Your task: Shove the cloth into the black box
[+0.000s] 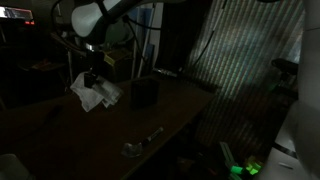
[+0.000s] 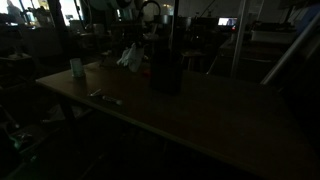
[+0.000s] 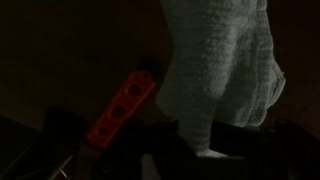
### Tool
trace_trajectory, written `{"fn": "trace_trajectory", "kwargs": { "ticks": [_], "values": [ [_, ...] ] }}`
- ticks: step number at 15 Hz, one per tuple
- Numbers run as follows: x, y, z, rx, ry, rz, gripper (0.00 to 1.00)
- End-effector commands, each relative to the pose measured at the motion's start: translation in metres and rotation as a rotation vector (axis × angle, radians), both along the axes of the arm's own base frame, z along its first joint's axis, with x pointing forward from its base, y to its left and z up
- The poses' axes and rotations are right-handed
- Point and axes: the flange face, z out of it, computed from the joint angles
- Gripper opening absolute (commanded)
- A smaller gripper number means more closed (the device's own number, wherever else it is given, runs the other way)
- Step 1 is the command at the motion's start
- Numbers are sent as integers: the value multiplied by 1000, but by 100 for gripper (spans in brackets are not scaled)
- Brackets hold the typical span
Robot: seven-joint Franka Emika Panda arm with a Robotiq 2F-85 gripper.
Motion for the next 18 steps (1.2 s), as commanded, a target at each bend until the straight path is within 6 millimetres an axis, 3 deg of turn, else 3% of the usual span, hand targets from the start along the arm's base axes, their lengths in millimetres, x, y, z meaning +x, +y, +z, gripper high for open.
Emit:
{"fn": "trace_trajectory", "kwargs": {
  "ticks": [1,5,9,13,18],
  "values": [
    [-14,-66,43,-21,-20,-139,0],
    [-22,-145,63,-72,-28,-284,0],
    [-25,-194,63,-180,-52,-372,0],
    [-21,-217,37,-298,6,-397,0],
    [-15,-211,-3,-303,125,-395,0]
  ]
}}
